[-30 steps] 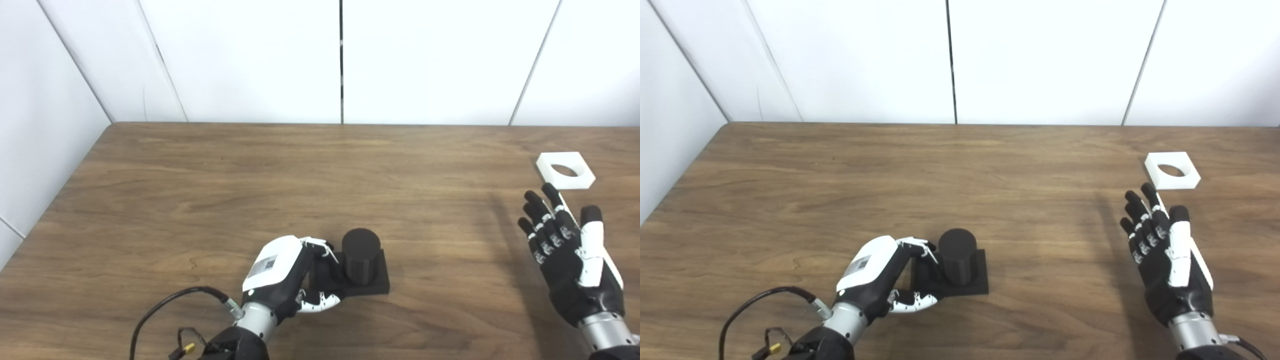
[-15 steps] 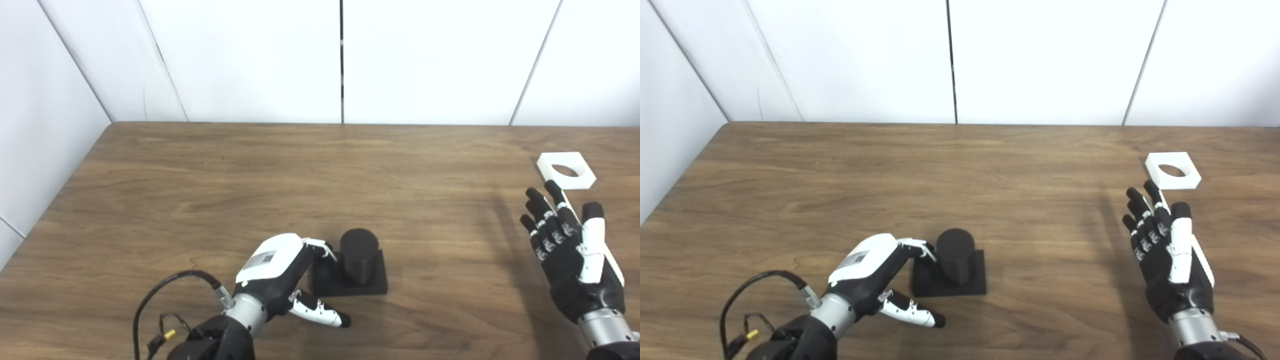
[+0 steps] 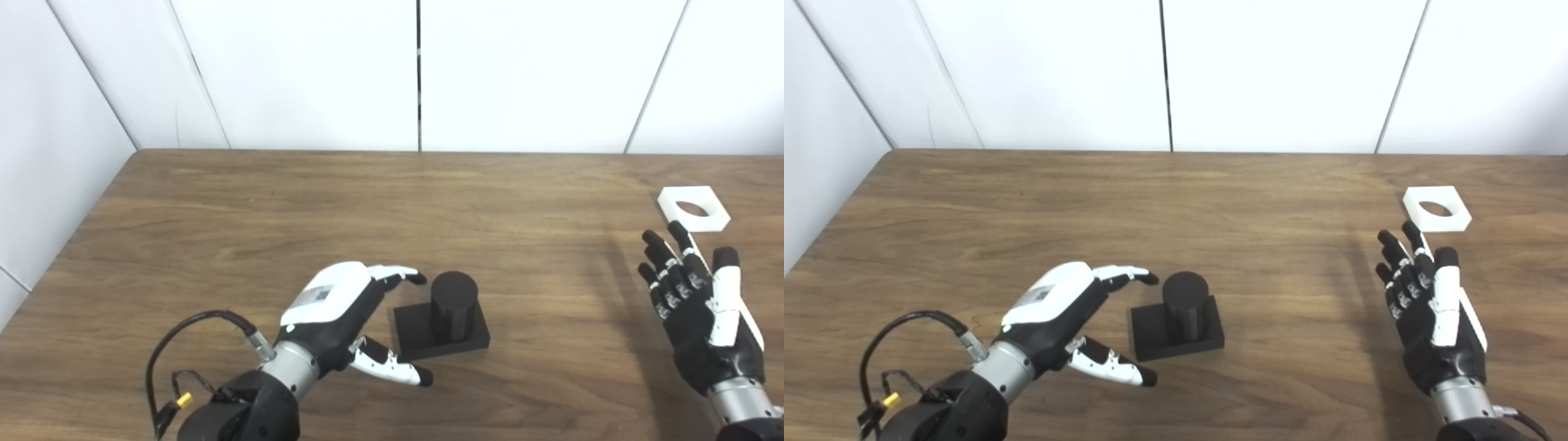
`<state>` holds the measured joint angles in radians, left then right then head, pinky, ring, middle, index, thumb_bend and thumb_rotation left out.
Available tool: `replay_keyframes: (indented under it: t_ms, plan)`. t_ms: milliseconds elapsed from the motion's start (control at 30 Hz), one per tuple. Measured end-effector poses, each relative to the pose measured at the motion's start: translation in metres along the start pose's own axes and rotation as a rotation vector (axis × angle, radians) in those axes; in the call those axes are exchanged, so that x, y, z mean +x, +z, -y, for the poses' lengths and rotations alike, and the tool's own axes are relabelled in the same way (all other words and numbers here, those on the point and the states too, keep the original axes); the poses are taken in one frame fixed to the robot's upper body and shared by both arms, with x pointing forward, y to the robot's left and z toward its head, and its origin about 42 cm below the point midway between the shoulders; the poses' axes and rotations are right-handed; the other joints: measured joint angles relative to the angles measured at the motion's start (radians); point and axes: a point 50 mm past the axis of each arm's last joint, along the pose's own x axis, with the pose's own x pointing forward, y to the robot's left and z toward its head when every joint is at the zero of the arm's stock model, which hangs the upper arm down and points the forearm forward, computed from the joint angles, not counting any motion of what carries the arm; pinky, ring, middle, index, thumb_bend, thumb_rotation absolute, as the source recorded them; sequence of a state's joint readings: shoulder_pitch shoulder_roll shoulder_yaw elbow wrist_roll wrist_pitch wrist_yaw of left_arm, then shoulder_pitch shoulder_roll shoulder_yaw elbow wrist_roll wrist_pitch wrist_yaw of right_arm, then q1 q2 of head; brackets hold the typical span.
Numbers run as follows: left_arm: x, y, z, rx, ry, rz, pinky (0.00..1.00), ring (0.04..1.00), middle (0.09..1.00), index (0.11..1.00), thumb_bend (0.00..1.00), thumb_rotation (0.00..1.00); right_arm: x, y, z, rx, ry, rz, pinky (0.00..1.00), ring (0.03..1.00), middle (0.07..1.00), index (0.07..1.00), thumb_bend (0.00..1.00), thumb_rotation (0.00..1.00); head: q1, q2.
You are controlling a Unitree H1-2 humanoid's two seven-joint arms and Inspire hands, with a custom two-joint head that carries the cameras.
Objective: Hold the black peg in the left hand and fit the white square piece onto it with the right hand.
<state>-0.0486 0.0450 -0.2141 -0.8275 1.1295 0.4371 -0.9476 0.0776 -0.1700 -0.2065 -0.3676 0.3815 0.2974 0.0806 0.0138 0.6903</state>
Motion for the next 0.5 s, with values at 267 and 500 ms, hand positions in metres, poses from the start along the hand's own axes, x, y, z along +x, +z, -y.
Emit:
replay_keyframes:
  t_ms: [267, 500]
  plan:
    - [0.005, -0.005, -0.001, 0.059, 0.046, -0.027, 0.86, 0.913, 0.875, 0.782, 1.00, 0.22, 0.000, -0.001, 0.000, 0.007, 0.004, -0.003, 1.00, 1.000, 0.936, 1.000, 0.57, 1.00, 0.002, 0.002]
    - [0.022, -0.022, 0.013, 0.093, 0.001, -0.102, 0.84, 0.905, 0.872, 0.753, 1.00, 0.26, -0.001, -0.002, 0.001, 0.007, 0.007, -0.008, 1.00, 1.000, 0.936, 1.000, 0.57, 1.00, 0.003, 0.006]
